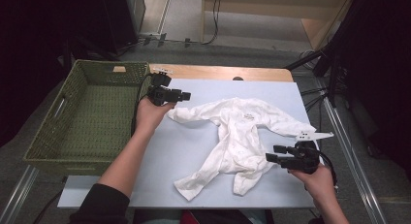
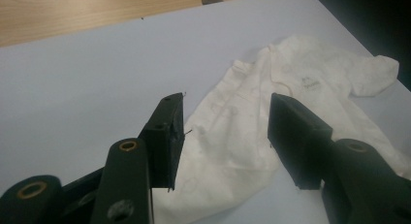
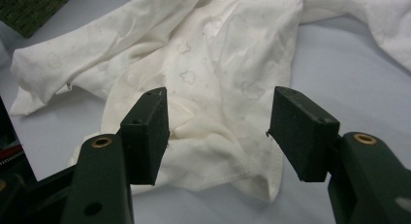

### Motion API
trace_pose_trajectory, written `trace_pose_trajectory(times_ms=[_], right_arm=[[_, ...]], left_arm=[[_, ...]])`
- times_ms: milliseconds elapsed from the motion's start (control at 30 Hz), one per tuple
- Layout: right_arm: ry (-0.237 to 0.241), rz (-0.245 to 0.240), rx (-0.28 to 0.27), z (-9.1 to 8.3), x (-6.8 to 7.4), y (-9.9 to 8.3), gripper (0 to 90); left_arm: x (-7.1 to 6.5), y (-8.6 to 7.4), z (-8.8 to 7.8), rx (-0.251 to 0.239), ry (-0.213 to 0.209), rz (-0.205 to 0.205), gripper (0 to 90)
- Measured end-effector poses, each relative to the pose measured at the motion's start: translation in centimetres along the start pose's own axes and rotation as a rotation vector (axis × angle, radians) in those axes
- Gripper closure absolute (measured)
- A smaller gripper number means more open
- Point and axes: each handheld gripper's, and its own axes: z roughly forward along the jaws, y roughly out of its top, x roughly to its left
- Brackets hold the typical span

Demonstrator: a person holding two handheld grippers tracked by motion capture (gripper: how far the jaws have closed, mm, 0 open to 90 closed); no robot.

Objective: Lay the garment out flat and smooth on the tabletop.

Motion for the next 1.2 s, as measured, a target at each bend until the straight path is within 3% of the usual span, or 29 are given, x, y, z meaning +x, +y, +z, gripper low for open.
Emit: trace_pose_trajectory(times_ms=[567,667,767,1200], right_arm=[[-0.007,-0.013,-0.034,0.8,-3.1,3.4,37.0],[-0.016,-0.02,-0.035,1.0,-3.7,3.9,36.9],[-0.025,-0.014,-0.042,1.1,-4.5,4.4,36.9],[-0.047,0.001,-0.013,1.7,-6.9,5.2,36.9]], left_arm=[[-0.1,-0.4,3.0,0.014,-0.067,0.016,45.3],[-0.1,-0.6,3.9,0.034,-0.09,0.026,43.2],[0.1,-0.9,4.7,0.064,-0.082,0.041,43.2],[1.3,-1.4,6.6,0.074,-0.063,0.067,44.0]])
